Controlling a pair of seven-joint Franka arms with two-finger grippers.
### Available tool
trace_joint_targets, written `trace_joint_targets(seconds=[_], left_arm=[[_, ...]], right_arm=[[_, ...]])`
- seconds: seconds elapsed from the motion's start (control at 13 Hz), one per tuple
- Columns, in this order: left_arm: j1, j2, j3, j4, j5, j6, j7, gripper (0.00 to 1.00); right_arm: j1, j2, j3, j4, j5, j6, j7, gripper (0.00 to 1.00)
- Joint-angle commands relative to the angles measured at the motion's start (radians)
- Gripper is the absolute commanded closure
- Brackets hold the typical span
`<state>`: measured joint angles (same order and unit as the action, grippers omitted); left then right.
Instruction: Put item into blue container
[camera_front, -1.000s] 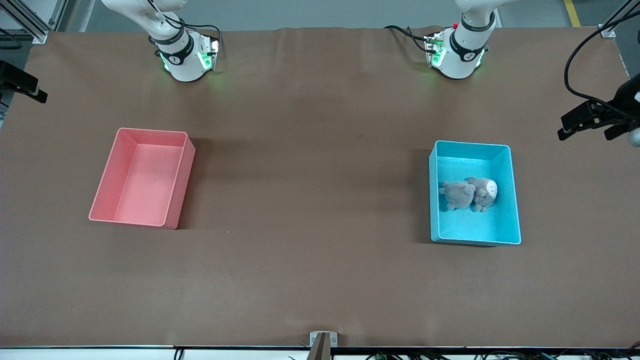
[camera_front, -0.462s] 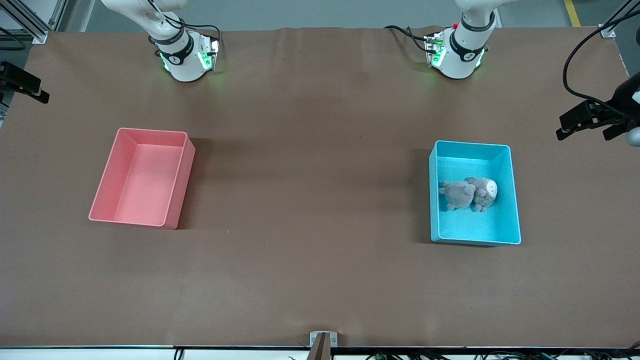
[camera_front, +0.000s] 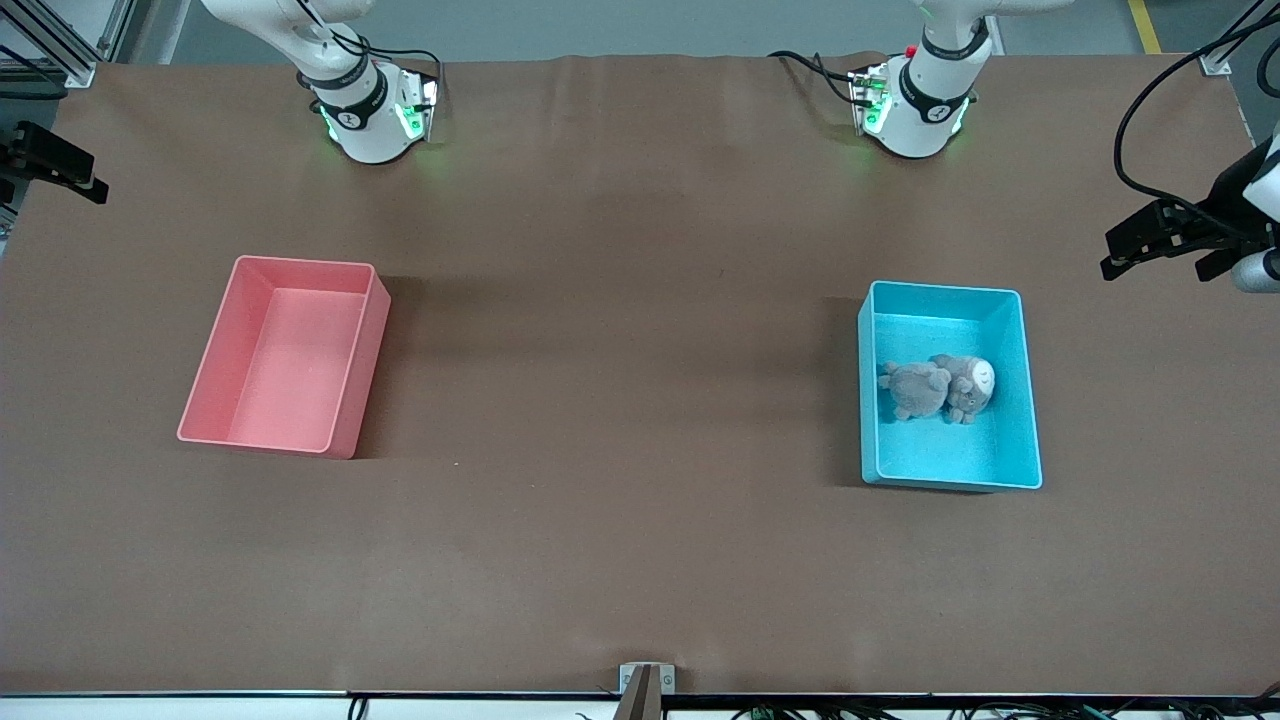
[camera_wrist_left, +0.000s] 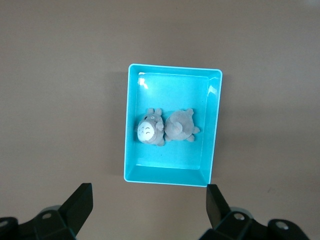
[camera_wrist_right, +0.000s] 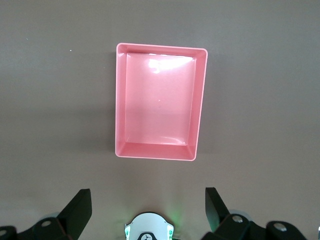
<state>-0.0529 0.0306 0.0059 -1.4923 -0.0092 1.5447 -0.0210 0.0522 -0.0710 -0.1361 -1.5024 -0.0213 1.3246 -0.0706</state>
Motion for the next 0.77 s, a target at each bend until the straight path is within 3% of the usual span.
trace_joint_targets(seconds=[0.0,0.69], left_arm=[[-0.005,-0.009,0.009,0.009,0.002,-0.003,0.004,0.00],[0.002,-0.011,0.013,0.012,0.002,-0.008,0.004,0.00]], right_arm=[[0.000,-0.041,0.000,-0.048,-0.012,0.028,-0.002,0.00],[0.000,-0.039,0.000,-0.045,0.000,0.041,0.002,0.00]])
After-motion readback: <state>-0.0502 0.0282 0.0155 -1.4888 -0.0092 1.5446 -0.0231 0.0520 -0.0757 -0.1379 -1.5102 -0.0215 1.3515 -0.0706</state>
